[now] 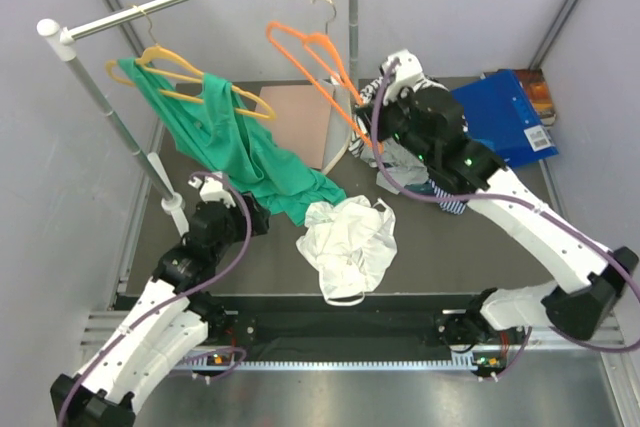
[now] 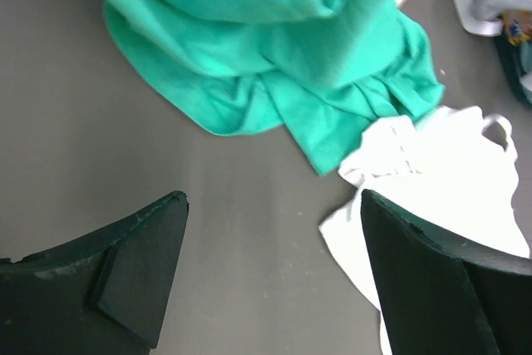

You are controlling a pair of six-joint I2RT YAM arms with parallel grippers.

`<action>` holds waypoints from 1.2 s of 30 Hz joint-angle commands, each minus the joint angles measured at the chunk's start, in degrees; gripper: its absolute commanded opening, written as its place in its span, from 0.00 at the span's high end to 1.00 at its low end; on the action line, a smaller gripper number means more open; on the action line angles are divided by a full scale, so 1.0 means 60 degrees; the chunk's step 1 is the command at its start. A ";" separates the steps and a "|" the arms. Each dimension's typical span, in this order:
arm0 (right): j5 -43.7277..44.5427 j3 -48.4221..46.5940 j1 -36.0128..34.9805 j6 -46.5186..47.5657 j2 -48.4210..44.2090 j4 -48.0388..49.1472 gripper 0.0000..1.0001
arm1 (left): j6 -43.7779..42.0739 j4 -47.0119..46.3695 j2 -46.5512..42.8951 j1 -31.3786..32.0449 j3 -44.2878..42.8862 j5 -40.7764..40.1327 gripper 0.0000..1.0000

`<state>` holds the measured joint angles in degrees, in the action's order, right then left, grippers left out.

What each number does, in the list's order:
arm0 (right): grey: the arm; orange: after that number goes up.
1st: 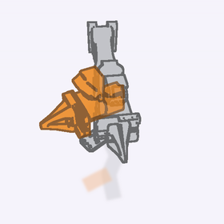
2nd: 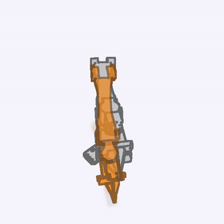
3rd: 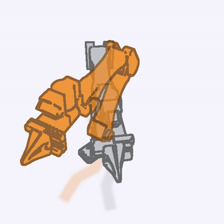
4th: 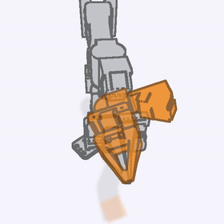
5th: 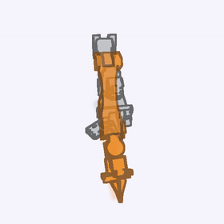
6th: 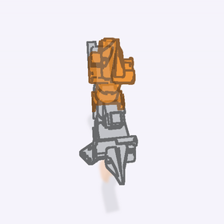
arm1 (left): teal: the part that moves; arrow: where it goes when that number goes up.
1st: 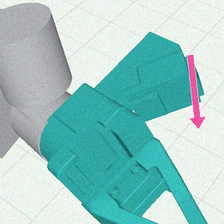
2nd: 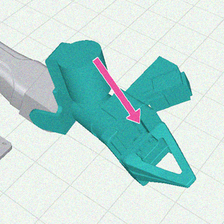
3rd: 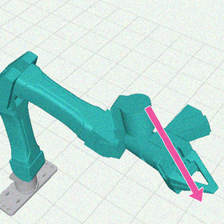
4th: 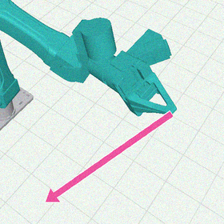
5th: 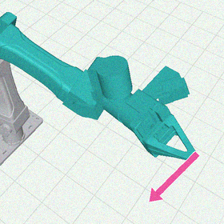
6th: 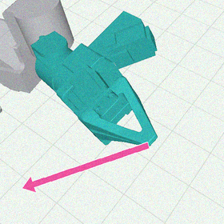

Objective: Place the tank top on the hanger

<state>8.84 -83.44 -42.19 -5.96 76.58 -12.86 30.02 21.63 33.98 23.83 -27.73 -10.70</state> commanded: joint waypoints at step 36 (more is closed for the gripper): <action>0.0006 0.5132 0.2242 -0.1893 -0.4149 -0.0962 1.00 | 0.2862 -0.1205 0.8561 0.6999 -0.3816 0.0188 0.49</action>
<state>9.45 -52.45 -29.74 -16.80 54.19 -22.06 46.41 9.23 84.62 65.84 -47.24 -8.36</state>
